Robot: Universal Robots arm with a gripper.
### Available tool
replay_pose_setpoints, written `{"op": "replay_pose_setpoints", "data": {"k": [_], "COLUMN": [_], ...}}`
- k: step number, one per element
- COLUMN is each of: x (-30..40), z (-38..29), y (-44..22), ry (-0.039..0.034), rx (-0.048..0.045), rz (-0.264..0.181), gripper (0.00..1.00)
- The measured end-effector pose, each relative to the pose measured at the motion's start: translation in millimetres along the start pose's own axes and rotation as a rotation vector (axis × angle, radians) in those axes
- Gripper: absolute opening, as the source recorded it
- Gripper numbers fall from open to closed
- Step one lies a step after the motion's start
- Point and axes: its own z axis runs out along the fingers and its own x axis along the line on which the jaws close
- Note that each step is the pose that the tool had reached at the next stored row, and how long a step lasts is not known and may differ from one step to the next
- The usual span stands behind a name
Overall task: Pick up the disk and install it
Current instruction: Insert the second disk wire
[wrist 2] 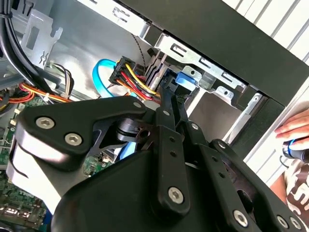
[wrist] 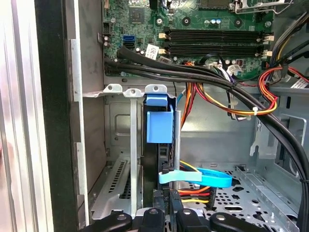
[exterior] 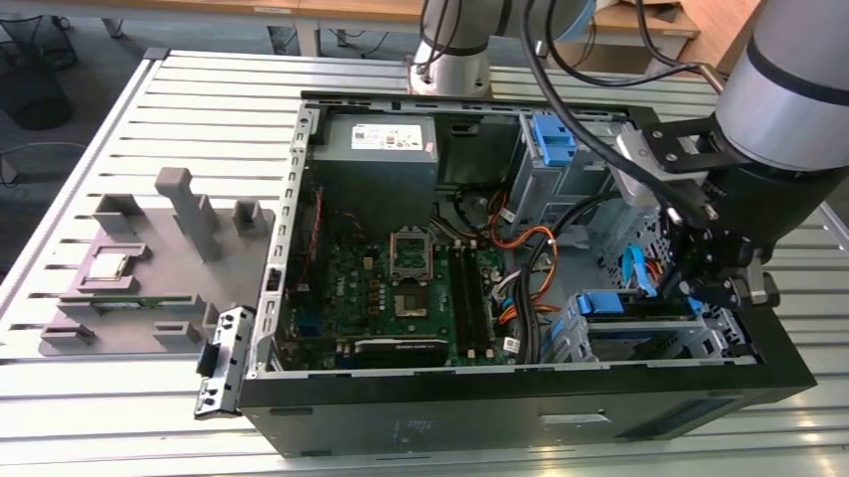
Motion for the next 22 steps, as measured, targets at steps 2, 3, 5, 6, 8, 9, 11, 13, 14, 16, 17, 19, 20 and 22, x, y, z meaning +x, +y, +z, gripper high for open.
{"op": "replay_pose_setpoints", "data": {"k": [2, 3, 5, 6, 8, 9, 11, 13, 14, 16, 17, 19, 20, 22], "x": [0.0, 0.0, 0.0, 0.0, 0.1, 0.4, 1.3, 1.8, 1.8, 1.8, 1.9, 1.9, 1.9, 2.1], "z": [0.2, 0.3, 0.3, 0.4, 0.4, 0.5, 0.5, 0.5, 0.5, 0.5, 0.5, 0.5, 0.6, 0.6], "y": [0.1, 0.1, 0.1, 0.1, 0.1, 0.1, 0.1, 0.1, 0.1, 0.1, 0.1, 0.1, 0.1, 0.2], "ry": [-0.0028, -0.0047, -0.0092, -0.0118, -0.0158, -0.0167, -0.0173, -0.0181, -0.0182, -0.0182, -0.0182, -0.0182, -0.0183, -0.0197], "rx": [0.0001, 0.0001, 0.0001, 0.0001, 0.0001, 0.0002, 0.0001, 0.0002, 0.0002, 0.0002, 0.0002, 0.0001, 0.0002, 0.0], "rz": [0.009, 0.013, 0.021, 0.024, 0.029, 0.031, 0.034, 0.036, 0.036, 0.036, 0.036, 0.036, 0.036, 0.028], "gripper": [0.17, 0.17, 0.17, 0.17, 0.17, 0.17, 0.17, 0.17, 0.17, 0.17, 0.17, 0.17, 0.17, 0.17]}}
